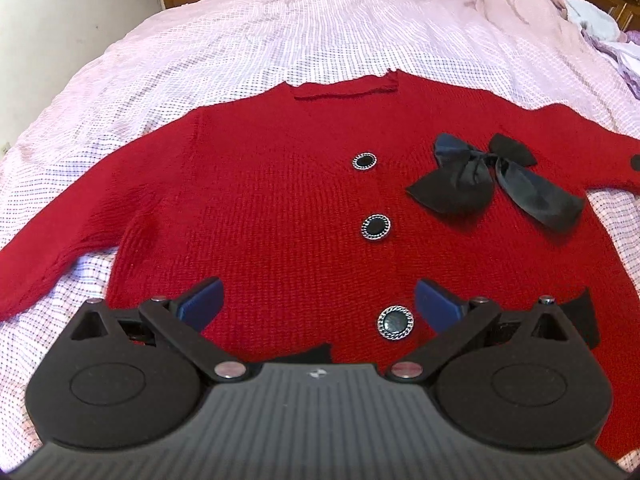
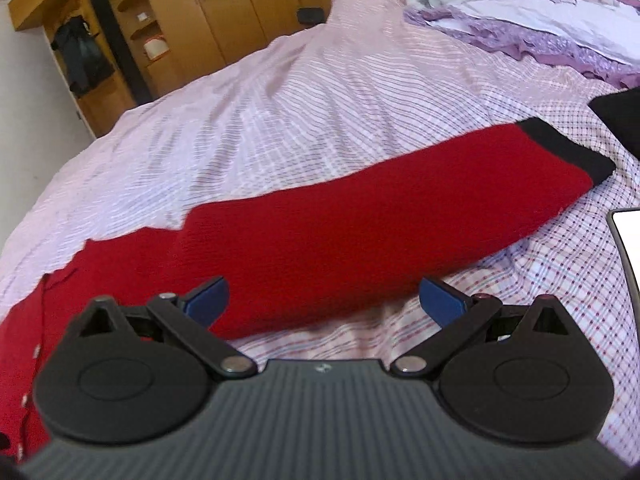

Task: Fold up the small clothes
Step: 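Move the right gripper to the sleeve cuff and grasp it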

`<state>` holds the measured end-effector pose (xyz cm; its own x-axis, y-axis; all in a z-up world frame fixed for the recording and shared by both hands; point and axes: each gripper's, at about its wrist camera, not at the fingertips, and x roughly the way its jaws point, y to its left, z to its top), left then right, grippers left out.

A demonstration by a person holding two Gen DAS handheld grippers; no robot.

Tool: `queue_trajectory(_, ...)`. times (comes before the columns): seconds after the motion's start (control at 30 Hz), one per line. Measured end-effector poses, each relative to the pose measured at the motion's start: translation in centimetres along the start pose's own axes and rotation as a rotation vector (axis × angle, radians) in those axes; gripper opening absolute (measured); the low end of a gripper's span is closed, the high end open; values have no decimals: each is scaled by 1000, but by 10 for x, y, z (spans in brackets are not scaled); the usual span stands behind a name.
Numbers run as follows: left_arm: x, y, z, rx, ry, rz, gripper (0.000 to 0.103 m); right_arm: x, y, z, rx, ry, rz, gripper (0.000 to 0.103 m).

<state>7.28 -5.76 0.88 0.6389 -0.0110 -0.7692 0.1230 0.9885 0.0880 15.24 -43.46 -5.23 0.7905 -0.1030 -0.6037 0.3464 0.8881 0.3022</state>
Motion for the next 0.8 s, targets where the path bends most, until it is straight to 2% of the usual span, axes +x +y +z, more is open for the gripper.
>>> queue_trajectory(0.43, 19, -2, -5, 1, 36, 20, 103, 27, -48, 17, 53, -50, -104, 103)
queue_trajectory(0.73, 31, -3, -12, -44, 63, 3, 103, 28, -77, 35, 203, -178, -142, 102)
queue_trajectory(0.77, 32, -4, -13, -41, 69, 2, 103, 27, -80, 36, 226, -192, -130, 100)
queue_trajectory(0.8, 34, -6, -15, -35, 68, 6, 103, 25, -82, 37, 246, -203, -122, 92)
